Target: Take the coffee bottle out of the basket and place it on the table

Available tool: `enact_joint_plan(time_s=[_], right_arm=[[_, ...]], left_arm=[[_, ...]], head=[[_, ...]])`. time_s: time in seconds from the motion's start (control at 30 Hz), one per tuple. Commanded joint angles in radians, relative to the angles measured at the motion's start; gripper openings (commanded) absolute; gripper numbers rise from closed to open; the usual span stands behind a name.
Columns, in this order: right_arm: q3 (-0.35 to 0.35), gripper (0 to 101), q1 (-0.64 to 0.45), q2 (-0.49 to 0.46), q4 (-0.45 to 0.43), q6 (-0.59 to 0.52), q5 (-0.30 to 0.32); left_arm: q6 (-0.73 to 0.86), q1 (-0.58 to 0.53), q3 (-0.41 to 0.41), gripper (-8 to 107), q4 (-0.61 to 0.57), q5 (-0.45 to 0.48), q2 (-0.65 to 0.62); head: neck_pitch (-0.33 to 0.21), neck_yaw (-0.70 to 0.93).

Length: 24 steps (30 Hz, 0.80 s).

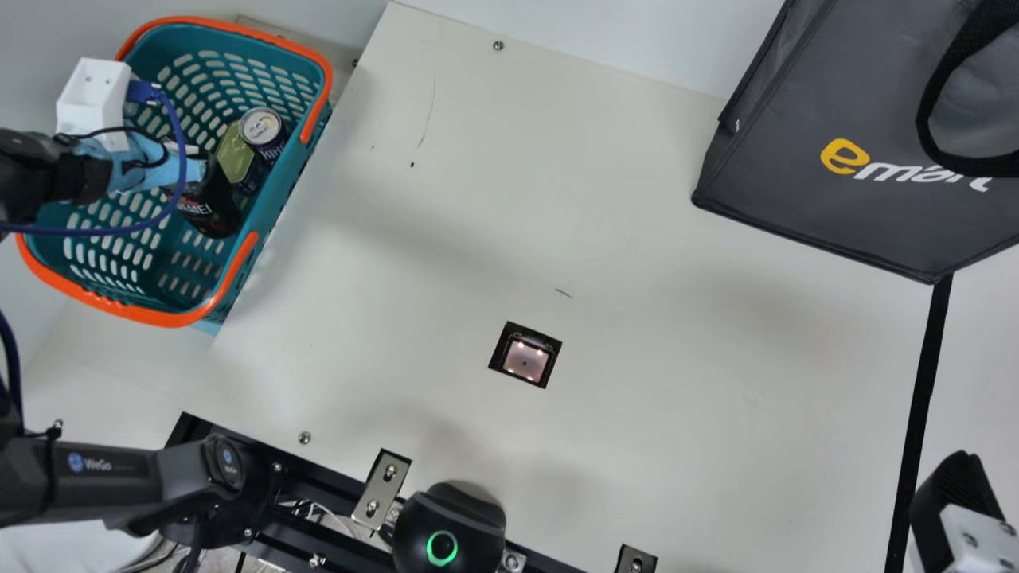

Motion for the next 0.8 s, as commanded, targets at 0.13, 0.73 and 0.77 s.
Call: enact_joint_plan(time_s=[0.13,0.73,0.77], right_arm=[[0.0,91,0.0,0.0,0.0,0.0,0.0],[0.0,91,0.0,0.0,0.0,0.0,0.001],[0.0,91,0.0,0.0,0.0,0.0,0.001]], left_arm=[[-0.09,0.001,-0.009,10,0.064,0.035,-0.059],[-0.27,-0.009,-0.079,10,0.169,0.151,-0.207],[-0.276,-0.01,-0.084,10,0.173,0.157,-0.214]], head=[[-0.026,0.002],[-0.026,0.002],[-0.026,0.002]])
